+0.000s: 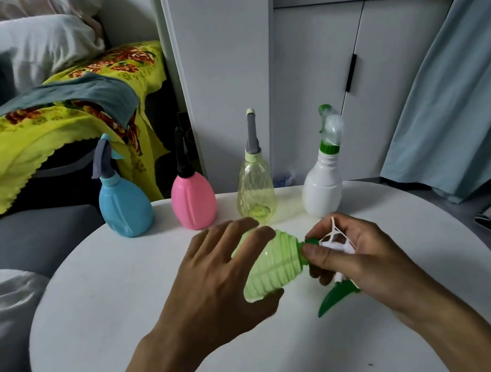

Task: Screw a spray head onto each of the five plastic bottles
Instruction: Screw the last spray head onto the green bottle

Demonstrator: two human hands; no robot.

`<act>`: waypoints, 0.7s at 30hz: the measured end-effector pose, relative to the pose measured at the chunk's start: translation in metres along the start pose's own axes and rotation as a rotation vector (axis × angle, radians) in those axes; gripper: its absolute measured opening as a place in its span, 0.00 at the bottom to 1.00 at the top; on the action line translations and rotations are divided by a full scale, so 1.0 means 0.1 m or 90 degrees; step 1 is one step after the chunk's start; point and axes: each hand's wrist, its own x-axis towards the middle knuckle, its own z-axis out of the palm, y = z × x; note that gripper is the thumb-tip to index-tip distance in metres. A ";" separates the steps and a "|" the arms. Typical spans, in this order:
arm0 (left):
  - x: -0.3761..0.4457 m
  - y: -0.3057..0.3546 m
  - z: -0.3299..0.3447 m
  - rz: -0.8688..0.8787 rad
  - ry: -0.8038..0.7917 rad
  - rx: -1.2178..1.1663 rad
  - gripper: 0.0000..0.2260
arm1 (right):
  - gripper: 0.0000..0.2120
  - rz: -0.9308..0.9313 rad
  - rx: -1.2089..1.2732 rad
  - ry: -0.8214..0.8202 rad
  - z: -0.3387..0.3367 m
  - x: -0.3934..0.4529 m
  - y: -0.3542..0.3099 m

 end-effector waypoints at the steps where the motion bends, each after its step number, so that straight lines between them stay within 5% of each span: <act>1: 0.00 0.00 -0.01 -0.005 0.008 -0.024 0.30 | 0.13 0.025 0.047 -0.032 -0.06 -0.01 -0.02; 3: 0.00 0.02 -0.07 -0.072 0.027 -0.178 0.29 | 0.26 0.037 0.286 -0.095 -0.19 -0.01 -0.04; 6: 0.04 0.11 -0.12 -0.205 -0.046 -0.625 0.21 | 0.33 -0.013 0.612 -0.216 -0.19 -0.04 -0.09; 10: 0.10 0.24 -0.02 -0.341 -0.205 -0.997 0.14 | 0.33 -0.048 0.648 -0.174 0.07 -0.02 -0.05; 14: 0.13 0.18 0.05 -0.388 -0.254 -1.066 0.17 | 0.21 -0.099 0.579 -0.086 0.17 0.01 -0.08; 21: 0.13 0.29 0.15 -0.382 -0.121 -0.950 0.20 | 0.10 -0.077 0.488 0.105 0.19 0.02 -0.13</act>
